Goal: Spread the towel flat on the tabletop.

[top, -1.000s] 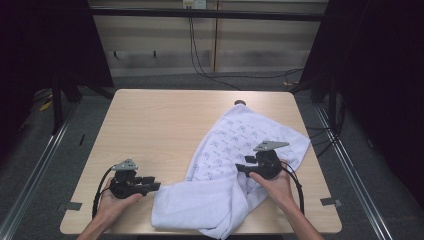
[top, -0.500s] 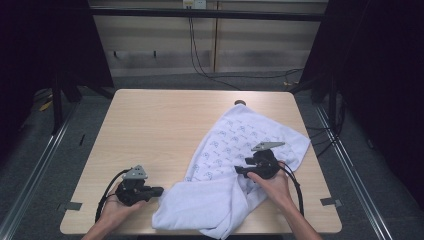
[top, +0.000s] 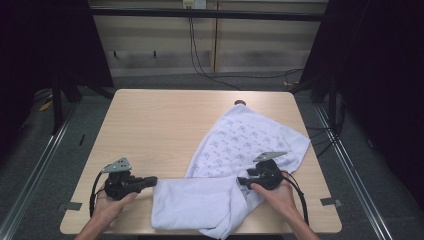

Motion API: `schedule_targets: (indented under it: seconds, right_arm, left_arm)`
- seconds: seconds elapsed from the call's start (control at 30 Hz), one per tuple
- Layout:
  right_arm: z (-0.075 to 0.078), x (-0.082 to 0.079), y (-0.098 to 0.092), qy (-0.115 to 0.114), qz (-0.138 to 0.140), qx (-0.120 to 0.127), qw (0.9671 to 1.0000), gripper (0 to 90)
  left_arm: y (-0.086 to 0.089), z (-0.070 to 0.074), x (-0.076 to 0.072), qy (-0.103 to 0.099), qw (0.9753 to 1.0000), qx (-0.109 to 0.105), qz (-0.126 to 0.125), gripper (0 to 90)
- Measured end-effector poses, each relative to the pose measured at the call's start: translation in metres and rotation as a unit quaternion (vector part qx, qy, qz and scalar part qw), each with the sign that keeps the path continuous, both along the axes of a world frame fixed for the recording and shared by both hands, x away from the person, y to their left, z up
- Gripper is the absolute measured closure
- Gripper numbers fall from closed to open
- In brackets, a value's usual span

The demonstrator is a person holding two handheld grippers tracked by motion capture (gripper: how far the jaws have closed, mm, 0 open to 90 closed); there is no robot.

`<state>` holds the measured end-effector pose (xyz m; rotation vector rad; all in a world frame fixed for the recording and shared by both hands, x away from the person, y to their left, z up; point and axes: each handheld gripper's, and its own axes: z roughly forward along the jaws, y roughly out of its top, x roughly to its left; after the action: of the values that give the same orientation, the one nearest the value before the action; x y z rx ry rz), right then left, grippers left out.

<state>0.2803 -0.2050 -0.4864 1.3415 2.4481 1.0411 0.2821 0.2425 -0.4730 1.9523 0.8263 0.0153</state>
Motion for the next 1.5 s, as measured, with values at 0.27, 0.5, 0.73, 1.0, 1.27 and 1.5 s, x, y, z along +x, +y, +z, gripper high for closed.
schedule_targets:
  seconds: [0.27,0.5,0.73,1.0,1.27,1.5]
  right_arm:
    - [-0.004,0.021,0.024,-0.021,0.013,-0.041,0.9988,83.7]
    - [0.050,0.021,-0.001,-0.093,0.003,0.102,0.9904,84.2]
    - [0.100,-0.040,-0.015,-0.153,0.049,0.164,0.9732,83.9]
    - [0.066,-0.107,-0.035,-0.111,0.097,0.177,0.9731,82.1]
    - [0.043,-0.154,-0.046,-0.071,0.096,0.161,0.9797,61.7]
    - [0.049,-0.124,-0.049,-0.084,0.062,0.166,0.9805,61.3]
  left_arm:
    - [0.016,0.010,0.002,-0.013,0.9989,-0.034,0.030,89.3]
    - [0.033,0.036,-0.008,-0.047,0.9941,-0.085,0.047,89.3]
    - [0.038,0.052,-0.029,-0.068,0.9916,-0.103,0.039,89.3]
    - [0.028,0.043,-0.070,-0.042,0.9959,-0.058,-0.055,89.1]
    - [0.029,0.029,-0.104,-0.019,0.9906,-0.011,-0.135,86.3]
    - [0.041,0.044,-0.073,-0.048,0.9909,-0.068,-0.105,73.8]
